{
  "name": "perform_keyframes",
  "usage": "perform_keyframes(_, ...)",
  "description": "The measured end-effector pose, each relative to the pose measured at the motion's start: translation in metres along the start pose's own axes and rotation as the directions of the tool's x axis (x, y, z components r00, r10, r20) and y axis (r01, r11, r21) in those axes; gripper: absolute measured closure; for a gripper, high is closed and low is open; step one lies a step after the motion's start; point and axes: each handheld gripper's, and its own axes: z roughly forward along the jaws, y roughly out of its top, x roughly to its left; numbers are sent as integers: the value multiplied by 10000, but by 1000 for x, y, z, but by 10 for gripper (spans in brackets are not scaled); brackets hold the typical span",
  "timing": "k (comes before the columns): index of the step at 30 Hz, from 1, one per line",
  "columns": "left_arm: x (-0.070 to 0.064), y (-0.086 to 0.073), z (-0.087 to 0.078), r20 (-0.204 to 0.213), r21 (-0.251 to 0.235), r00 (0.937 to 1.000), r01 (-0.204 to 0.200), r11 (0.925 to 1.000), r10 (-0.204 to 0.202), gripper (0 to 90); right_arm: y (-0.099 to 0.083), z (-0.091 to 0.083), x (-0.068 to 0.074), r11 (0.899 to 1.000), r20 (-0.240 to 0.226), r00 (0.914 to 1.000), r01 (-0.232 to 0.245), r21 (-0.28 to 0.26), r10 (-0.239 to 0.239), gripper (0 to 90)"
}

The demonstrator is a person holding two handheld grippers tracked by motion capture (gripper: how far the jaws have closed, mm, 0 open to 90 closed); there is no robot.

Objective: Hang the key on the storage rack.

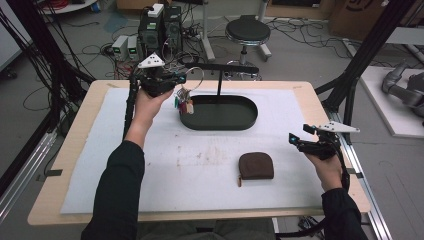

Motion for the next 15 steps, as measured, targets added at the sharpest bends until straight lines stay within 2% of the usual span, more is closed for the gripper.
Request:
perform_keyframes(11, 8, -9, 10, -311, 130, 9985, 451, 9989, -447, 862, 0, 1, 0, 10000, -16, 10000, 55, 38, -55, 238)
perform_keyframes(15, 8, -11, 13, -476, 141, 9978, 475, 9988, -467, 862, 0, 1, 0, 10000, -15, 10000, 67, 12, -67, 239)
